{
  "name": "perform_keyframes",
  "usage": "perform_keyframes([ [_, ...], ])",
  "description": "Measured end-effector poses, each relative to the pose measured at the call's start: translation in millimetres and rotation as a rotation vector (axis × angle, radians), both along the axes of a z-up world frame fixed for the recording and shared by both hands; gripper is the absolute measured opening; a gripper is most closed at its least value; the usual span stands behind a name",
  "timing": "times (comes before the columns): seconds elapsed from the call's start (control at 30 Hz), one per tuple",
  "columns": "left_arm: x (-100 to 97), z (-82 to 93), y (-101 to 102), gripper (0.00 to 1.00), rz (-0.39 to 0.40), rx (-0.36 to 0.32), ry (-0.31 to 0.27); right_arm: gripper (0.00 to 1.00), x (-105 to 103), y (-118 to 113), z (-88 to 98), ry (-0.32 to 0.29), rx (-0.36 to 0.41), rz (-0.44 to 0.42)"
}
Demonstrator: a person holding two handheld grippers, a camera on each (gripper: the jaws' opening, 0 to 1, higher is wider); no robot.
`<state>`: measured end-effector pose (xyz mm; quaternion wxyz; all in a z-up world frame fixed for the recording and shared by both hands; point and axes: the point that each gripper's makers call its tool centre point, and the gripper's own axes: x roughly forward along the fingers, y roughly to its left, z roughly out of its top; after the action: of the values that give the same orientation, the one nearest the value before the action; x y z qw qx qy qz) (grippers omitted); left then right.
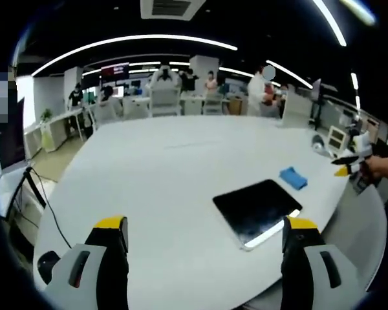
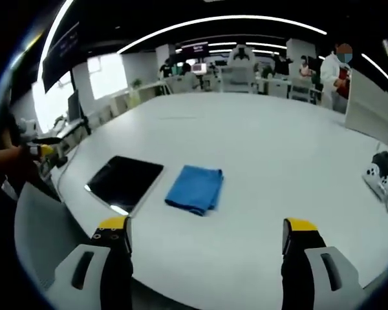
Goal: Wipe the mirror surface with the cleaning cloth until all visible marks leave the cleaned area.
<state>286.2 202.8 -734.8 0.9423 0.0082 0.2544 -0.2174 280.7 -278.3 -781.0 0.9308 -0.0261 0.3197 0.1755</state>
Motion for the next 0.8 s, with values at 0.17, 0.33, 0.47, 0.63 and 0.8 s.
perform_keyframes([
  [0.17,0.8,-1.2,3,1.0,-0.027,0.0,0.004,0.91,1,2,10.6,-0.044,0.011,-0.013],
  [0.33,0.2,-2.2,13,1.0,-0.027,-0.001,0.011,0.97,5,3,11.8,-0.019,-0.01,-0.024],
  [0.47,-5.1,-3.5,16,1.0,-0.029,0.0,0.014,1.0,12,2,25.2,-0.058,0.012,-0.038],
  [0.63,-11.0,-8.5,21,1.0,-0.041,0.003,0.016,1.0,10,1,24.1,-0.022,0.001,-0.05],
  [0.8,-7.5,-2.2,23,1.0,-0.01,-0.021,0.004,1.0,7,6,19.3,-0.01,-0.006,-0.016],
])
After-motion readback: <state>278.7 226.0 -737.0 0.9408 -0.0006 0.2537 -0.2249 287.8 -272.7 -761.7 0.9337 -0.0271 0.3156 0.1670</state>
